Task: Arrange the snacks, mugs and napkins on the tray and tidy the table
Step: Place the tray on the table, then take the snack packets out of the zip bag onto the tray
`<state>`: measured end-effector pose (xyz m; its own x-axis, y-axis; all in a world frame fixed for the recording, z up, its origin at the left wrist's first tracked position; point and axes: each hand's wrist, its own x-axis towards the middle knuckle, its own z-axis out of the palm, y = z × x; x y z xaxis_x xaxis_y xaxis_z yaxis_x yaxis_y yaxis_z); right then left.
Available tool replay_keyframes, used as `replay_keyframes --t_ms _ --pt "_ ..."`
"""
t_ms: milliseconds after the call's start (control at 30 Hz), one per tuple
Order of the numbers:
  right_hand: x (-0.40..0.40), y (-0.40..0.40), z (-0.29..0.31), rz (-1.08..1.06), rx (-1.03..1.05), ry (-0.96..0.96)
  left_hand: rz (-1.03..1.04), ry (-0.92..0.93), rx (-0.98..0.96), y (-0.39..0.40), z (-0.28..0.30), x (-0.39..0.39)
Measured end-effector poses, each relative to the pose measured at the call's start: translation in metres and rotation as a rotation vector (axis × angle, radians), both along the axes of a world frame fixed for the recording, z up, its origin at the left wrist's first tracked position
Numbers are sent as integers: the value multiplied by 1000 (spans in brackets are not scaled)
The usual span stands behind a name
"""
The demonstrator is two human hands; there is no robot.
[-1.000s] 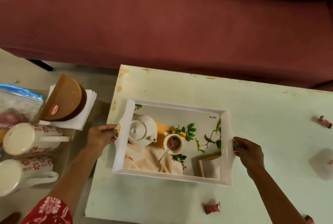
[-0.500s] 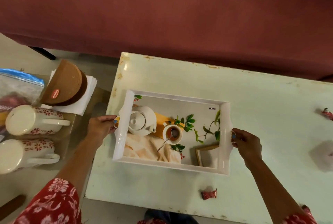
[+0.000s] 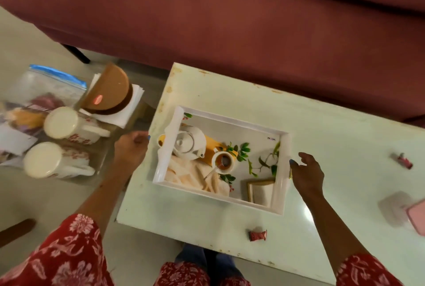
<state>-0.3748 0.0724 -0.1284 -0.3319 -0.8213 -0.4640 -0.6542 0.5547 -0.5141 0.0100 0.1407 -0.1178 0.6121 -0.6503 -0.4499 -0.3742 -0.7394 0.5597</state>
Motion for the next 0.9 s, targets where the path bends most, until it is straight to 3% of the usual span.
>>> replay_keyframes --t_ms 200,333,467,667,900 --pt "79 -14 56 282 -98 -58 113 -236 -250 65 70 20" --pt "169 -17 96 502 -166 -159 328 -265 -468 104 111 46" --pt "276 -13 128 733 -217 -249 577 -221 -543 118 134 87" --pt "438 -8 139 933 -164 -334 877 -29 -395 116 113 173" --pt "570 -22 86 1005 -43 -229 1124 207 -143 120 53 259"
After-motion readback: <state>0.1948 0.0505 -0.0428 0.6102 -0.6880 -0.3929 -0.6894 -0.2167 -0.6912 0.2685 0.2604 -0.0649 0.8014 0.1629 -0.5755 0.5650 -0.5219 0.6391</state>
